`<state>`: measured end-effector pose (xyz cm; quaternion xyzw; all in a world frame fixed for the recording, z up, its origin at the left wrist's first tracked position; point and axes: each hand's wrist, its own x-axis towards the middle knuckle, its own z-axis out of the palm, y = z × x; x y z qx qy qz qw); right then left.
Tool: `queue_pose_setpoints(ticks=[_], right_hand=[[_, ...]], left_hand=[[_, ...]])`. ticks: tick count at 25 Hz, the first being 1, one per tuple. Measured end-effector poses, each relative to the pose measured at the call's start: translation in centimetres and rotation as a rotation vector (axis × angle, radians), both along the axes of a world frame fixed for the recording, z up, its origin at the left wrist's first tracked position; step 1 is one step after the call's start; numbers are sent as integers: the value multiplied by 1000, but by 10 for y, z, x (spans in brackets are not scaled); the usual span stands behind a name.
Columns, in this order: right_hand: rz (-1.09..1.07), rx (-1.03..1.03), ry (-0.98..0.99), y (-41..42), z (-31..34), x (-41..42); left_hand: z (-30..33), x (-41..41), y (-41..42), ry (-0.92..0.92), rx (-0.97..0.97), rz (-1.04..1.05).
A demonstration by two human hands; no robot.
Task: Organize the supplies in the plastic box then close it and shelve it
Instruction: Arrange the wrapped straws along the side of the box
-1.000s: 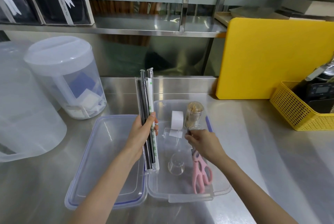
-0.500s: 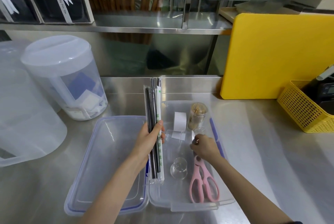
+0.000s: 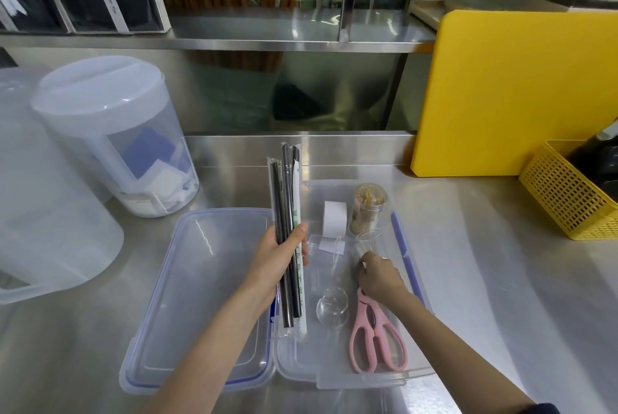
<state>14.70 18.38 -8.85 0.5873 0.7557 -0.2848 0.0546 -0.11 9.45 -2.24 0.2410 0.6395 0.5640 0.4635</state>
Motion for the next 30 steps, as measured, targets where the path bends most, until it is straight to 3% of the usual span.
queue_pose_setpoints(ticks=[4,7,9,11,20,26,30], right_hand=[[52,30,-49,-1,18,-2],[11,120,248,-3,48,-11],[-20,75,500,-6,70,-23],[20,36,608,-11,87,-35],[34,29,560,-23,98,-57],[-38,36,548,-15,89,-56],[-69,60,585,-15,87,-55]], left_hand=[[2,1,0,45,-24,-10],[2,3,1,85,-30,-24],[-1,6,2,144,-25,-34],[-1,11,2,231,-9,-58],[-2,27,-3,494,25,-310],[8,24,-6,508,2,-397],[8,5,-6,567,6,-279]])
